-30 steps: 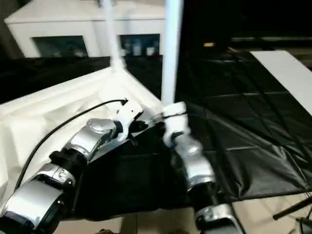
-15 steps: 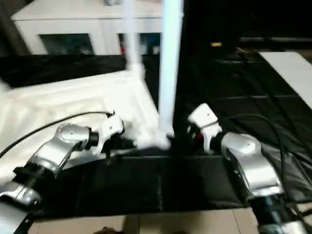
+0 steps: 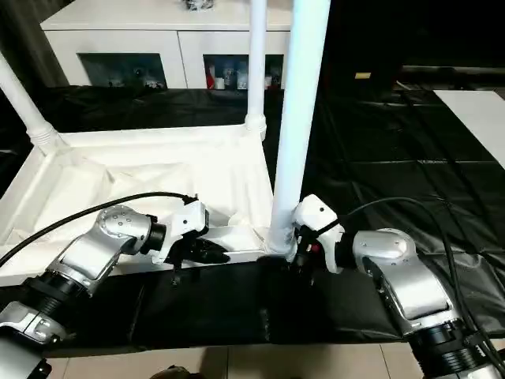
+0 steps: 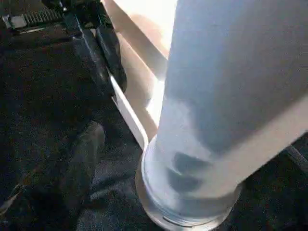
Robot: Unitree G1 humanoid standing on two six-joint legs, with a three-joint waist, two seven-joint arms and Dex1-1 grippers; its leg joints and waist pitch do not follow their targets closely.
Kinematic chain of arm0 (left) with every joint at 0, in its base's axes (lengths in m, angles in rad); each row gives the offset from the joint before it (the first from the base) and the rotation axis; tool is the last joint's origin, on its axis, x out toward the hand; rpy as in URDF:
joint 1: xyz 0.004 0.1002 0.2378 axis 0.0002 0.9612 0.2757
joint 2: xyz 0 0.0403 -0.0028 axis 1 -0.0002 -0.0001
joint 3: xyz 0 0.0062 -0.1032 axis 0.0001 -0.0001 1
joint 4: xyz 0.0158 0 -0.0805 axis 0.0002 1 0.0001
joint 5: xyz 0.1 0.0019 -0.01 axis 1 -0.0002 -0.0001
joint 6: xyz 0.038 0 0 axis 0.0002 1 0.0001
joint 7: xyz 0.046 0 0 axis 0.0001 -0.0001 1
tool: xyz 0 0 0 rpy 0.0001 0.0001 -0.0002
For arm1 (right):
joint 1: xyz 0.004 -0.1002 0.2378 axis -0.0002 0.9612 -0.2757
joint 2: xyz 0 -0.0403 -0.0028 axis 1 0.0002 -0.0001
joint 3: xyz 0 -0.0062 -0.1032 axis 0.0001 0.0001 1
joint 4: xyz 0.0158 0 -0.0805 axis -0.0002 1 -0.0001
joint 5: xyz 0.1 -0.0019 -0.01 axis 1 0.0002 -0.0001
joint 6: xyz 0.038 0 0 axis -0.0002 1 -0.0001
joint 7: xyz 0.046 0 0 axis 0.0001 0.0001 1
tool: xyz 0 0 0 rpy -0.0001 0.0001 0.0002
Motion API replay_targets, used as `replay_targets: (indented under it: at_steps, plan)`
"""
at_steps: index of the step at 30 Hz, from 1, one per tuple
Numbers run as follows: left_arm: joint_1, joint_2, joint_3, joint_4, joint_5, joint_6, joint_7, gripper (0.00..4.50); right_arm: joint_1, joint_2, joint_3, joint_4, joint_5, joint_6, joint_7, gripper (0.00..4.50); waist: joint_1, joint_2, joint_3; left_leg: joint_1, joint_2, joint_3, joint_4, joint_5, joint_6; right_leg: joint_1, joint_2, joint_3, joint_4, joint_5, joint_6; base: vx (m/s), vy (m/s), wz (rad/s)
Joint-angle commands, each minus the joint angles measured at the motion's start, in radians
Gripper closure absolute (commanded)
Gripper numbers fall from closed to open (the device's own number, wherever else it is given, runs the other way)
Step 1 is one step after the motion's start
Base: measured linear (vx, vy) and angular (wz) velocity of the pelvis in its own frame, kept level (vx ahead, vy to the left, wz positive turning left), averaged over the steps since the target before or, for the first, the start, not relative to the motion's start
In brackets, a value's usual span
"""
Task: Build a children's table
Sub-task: Rotate leg to tighten
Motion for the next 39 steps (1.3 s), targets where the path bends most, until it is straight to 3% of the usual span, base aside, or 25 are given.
replay_targets:
  at_steps: [1,4,13,23,33,37,39]
  plan:
    - [-0.014,0.004,0.000,-0.031,0.004,0.005,0.001,4.50,-0.010,-0.007,0.002,0.009,-0.005,0.000,0.005,0.06,-0.004,-0.013,-0.066,0.024,0.080,-0.041,-0.085,-0.230,0.036,0.037,-0.073,0.052,-0.075,-0.290,-0.202,0.000,0.000,0.00]
    - [-0.015,0.004,-0.005,-0.031,0.007,0.006,-0.001,4.50,-0.009,-0.012,0.002,0.015,-0.007,-0.001,0.010,0.06,-0.004,-0.015,-0.067,0.022,0.079,-0.040,-0.083,-0.215,0.047,0.040,-0.073,0.052,-0.073,-0.262,-0.211,0.000,0.000,0.00]
    - [-0.002,-0.005,-0.019,-0.051,0.006,0.019,-0.009,4.50,0.000,-0.001,-0.003,0.024,0.006,-0.004,0.013,0.87,-0.003,-0.008,-0.069,0.022,0.079,-0.041,-0.082,-0.215,0.046,0.042,-0.072,0.050,-0.070,-0.243,-0.221,0.000,0.000,0.00]
    - [-0.010,-0.001,-0.015,-0.046,0.004,0.026,-0.011,4.50,0.011,-0.022,0.005,0.017,0.007,-0.001,0.039,1.72,-0.001,-0.011,-0.069,0.023,0.080,-0.040,-0.081,-0.210,0.049,0.043,-0.072,0.050,-0.069,-0.232,-0.228,0.000,0.000,0.00]
    - [-0.004,0.000,-0.009,-0.047,0.005,0.031,-0.005,4.50,0.010,-0.032,0.014,0.031,-0.003,-0.003,0.053,1.86,0.000,-0.013,-0.070,0.022,0.079,-0.040,-0.079,-0.197,0.055,0.044,-0.072,0.049,-0.068,-0.228,-0.228,0.000,0.000,0.00]
    - [-0.014,-0.029,0.024,-0.023,-0.009,0.055,0.049,4.50,-0.009,0.033,-0.013,0.090,-0.011,-0.003,-0.041,1.86,-0.003,-0.018,-0.069,0.024,0.078,-0.038,-0.078,-0.204,0.052,0.041,-0.073,0.049,-0.071,-0.255,-0.228,0.000,0.000,0.00]
    - [-0.038,-0.070,0.053,0.026,-0.009,0.074,0.123,4.50,-0.043,0.149,-0.073,0.167,-0.010,0.013,-0.218,1.87,-0.011,-0.017,-0.065,0.025,0.072,-0.040,-0.080,-0.245,0.027,0.036,-0.073,0.047,-0.082,-0.340,-0.211,0.000,0.000,0.00]
